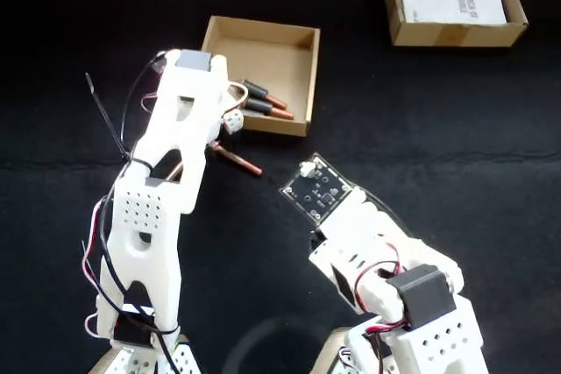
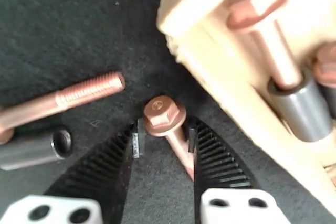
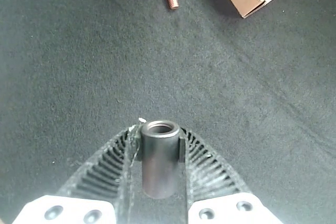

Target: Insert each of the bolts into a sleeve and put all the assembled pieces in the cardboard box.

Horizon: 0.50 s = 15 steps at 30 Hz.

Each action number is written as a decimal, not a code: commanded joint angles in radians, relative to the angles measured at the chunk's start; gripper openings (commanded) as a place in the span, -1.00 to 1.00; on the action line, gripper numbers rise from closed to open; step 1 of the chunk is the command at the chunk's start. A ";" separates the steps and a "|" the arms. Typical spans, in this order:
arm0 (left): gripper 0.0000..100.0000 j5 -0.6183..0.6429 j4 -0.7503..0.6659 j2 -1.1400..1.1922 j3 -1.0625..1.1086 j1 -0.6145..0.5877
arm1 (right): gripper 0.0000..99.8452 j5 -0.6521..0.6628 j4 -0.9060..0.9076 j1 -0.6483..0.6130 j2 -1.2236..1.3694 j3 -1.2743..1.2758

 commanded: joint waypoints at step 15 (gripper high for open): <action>-0.98 -0.100 0.060 0.038 -0.044 0.013 | -0.98 0.005 -0.140 0.015 -0.015 0.010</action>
